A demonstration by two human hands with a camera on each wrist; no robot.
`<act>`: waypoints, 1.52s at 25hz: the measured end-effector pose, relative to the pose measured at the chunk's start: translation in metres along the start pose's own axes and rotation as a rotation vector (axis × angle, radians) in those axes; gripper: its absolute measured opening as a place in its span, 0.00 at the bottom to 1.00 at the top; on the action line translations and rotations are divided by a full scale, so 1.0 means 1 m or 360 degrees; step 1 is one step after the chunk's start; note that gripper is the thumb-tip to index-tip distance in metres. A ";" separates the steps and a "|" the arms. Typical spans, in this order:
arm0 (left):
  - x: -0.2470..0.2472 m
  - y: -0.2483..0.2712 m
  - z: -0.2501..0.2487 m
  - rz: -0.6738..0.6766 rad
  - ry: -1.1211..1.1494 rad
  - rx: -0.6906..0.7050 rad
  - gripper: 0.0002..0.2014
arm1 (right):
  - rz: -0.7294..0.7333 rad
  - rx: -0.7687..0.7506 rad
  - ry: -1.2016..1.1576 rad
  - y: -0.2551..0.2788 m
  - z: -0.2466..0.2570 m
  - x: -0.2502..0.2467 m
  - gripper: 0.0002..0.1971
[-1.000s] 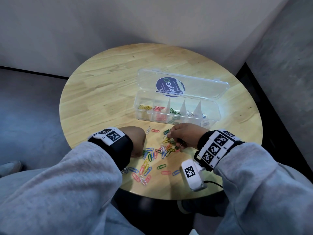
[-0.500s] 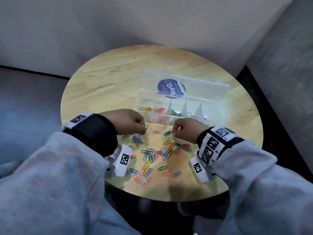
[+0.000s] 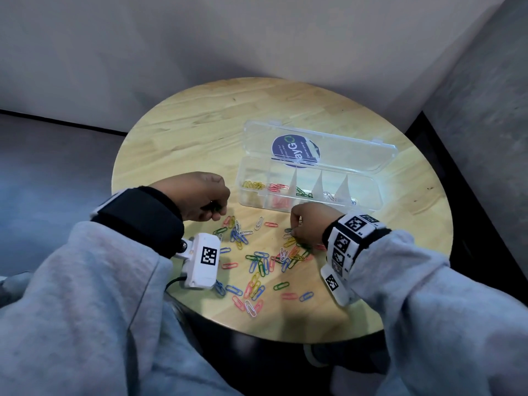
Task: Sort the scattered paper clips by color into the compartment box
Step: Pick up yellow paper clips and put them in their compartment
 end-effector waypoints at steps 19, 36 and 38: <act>-0.010 -0.024 0.010 -0.0518 -0.1049 -0.0130 0.11 | -0.0002 0.0154 -0.2003 0.017 0.004 0.015 0.17; 0.019 -0.042 0.030 -0.0479 -0.1620 -0.0309 0.11 | 0.0241 -0.0451 0.0109 0.003 0.068 0.031 0.14; 0.019 -0.039 0.027 -0.0482 -0.1568 -0.0281 0.10 | 0.0222 -0.0413 0.0066 0.002 0.064 0.030 0.12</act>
Point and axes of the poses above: each hand's wrist, its own y-axis away from the middle knuckle, its own x-axis out of the palm, z = x × y, the point moved 5 cm from there along -y, towards the middle knuckle, and after that the axes turned 14 degrees about -x, right-handed, at the moved point
